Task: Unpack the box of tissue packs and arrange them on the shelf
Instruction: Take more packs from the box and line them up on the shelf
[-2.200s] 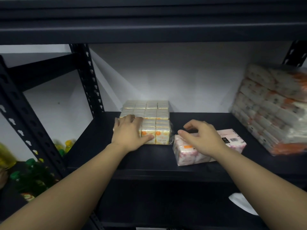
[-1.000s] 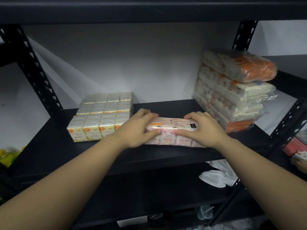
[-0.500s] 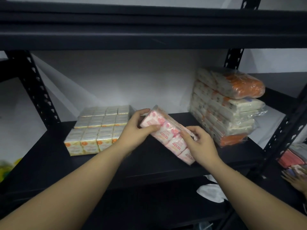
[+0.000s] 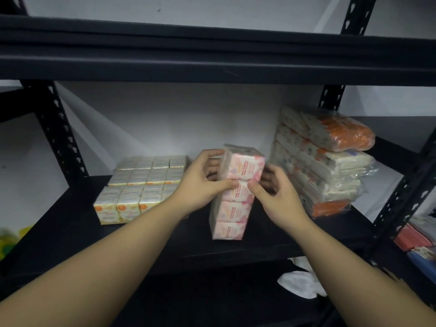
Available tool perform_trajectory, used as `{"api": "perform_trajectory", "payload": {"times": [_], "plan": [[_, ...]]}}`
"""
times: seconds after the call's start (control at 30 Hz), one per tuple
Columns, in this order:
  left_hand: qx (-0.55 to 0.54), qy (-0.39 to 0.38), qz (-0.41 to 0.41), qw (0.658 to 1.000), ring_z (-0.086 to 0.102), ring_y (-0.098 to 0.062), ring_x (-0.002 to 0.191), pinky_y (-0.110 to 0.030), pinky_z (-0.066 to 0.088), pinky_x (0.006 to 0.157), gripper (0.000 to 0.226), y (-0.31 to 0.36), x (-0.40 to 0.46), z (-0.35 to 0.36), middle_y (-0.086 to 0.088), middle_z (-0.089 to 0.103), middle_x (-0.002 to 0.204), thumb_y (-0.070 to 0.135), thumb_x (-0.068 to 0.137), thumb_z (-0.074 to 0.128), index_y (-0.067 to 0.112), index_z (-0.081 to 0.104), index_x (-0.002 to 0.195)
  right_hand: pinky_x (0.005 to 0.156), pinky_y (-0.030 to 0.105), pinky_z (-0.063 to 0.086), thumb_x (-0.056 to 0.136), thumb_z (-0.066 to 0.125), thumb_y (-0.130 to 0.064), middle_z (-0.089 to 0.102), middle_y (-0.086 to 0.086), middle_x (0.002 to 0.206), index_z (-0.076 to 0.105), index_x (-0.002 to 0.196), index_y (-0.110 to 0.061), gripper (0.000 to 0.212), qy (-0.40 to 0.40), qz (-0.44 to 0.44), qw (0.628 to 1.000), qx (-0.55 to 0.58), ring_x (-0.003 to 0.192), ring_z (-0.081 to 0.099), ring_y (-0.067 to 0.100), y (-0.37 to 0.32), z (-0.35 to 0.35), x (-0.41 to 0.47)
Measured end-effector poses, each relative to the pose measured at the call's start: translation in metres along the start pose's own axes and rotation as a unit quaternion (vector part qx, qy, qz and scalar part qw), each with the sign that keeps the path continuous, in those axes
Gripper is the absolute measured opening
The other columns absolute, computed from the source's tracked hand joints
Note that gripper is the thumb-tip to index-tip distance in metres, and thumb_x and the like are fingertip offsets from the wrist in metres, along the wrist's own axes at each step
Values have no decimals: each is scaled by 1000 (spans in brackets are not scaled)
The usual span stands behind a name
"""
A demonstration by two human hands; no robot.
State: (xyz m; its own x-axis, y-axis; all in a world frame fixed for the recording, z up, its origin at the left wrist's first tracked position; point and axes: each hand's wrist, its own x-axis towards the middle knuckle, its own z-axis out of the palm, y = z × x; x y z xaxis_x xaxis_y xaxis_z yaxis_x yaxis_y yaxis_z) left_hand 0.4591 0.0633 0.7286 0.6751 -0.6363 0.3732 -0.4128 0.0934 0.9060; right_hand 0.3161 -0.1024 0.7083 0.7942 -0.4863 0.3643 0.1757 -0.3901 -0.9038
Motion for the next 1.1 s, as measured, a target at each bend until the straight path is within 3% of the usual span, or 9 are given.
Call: {"api": "perform_trajectory", "payload": {"times": [0.1,0.23,0.3,0.43,0.6,0.7,0.87,0.97,1.1], "plan": [[23,-50,5,998,65,-8,122,-36,56,104,82,9,3,7,8,68,132,24,76,92,29,52,147,92,16,54,85,84,-33,66,-19,130,43,152,-34,78,0,-43,999,-24,119,61,-6,-14,-8,6],[69,-140,-41,987,60,-4,128,-33,56,100,108,-3,-6,11,17,57,143,36,78,90,47,21,161,95,34,58,85,86,-30,72,-15,119,59,134,-33,56,26,-66,996,-47,111,68,3,-11,-21,6],[149,-179,-86,969,58,-5,127,-32,55,102,119,-16,-16,10,16,53,141,42,73,92,44,12,162,94,38,58,81,88,-33,73,-15,115,62,126,-33,53,52,-53,996,-43,107,69,4,-5,-30,3],[238,-156,-68,956,60,-2,119,-32,53,104,88,-29,-20,5,18,57,129,50,69,93,32,45,141,91,38,58,74,91,-43,74,-11,110,63,116,-29,53,78,-15,993,-81,103,70,6,12,-48,-2],[347,-175,5,921,56,-4,117,-33,49,104,67,-31,-5,-1,16,58,128,55,75,88,35,57,131,78,27,56,73,91,-48,76,-11,98,67,102,-26,43,50,73,984,-156,90,71,3,45,-56,-14],[419,-208,22,883,55,-11,121,-35,46,107,70,-38,-5,1,11,56,133,65,80,77,33,58,139,75,20,54,74,90,-46,76,-14,97,69,104,-27,42,31,104,981,-160,90,71,0,65,-52,-25],[424,-211,31,880,54,-10,126,-37,45,111,78,-39,-6,-3,10,57,138,78,78,65,33,59,141,78,18,54,74,91,-47,75,-16,102,67,113,-27,50,59,91,983,-149,91,68,-7,71,-44,-31],[432,-219,26,875,54,-9,126,-37,45,111,80,-32,-11,-3,11,57,139,84,78,56,35,60,141,79,26,56,73,90,-51,74,-14,101,66,111,-27,51,70,100,979,-161,90,69,0,72,-41,-22],[464,-234,47,853,59,-7,113,-38,51,98,77,-13,-26,-1,17,57,126,88,80,40,41,63,136,82,32,53,75,89,-49,64,-6,109,54,130,-23,71,112,128,971,-170,96,64,13,70,-30,-4]]}}
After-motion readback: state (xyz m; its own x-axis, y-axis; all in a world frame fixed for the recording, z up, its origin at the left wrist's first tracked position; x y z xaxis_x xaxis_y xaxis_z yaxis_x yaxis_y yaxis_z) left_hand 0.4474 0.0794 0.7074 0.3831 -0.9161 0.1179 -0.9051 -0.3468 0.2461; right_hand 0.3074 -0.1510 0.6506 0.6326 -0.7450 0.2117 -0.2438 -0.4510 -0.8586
